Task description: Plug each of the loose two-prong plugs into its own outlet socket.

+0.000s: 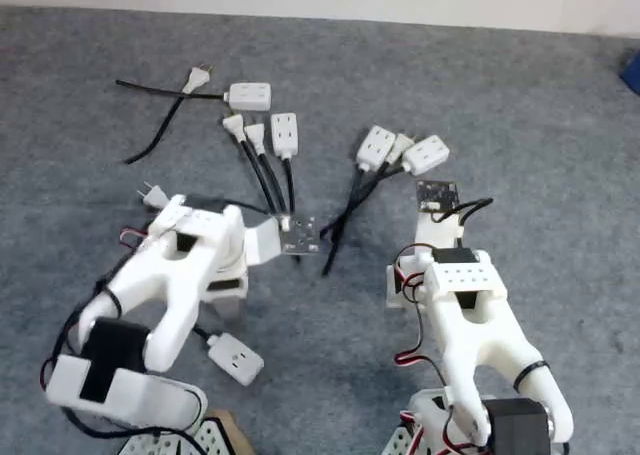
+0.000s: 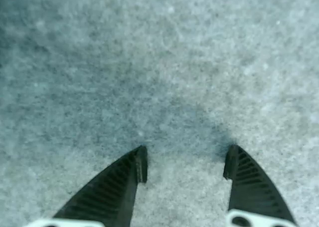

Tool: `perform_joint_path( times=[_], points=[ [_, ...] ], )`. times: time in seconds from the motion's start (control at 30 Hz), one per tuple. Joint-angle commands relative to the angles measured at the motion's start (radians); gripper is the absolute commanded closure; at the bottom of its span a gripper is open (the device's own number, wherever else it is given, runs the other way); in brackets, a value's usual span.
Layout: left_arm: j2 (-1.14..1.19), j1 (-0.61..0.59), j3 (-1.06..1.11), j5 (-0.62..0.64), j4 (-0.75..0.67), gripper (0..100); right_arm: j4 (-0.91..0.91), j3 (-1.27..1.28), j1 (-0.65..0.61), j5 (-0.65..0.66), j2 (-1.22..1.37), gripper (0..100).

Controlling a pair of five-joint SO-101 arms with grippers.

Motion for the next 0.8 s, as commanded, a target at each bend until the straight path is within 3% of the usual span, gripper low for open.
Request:
perform_joint_path(
  times=[0.0,0.1,0.37,0.77],
  points=[
    [0.124,-0.005,-0.093,0.032,-0.026,75,-0.013,-0.008,0.018,0.0,-0.018,74.2],
    [0.111,-0.015,-0.151,0.061,-0.023,75,-0.013,-0.008,0.016,0.0,-0.018,74.2],
    [-0.179,-0.025,-0.119,0.072,0.19,75,-0.013,-0.008,0.016,0.0,-0.018,74.2],
    [-0.852,0.001,0.34,0.068,0.318,75,-0.013,-0.008,0.016,0.0,-0.018,74.2]
  ],
)
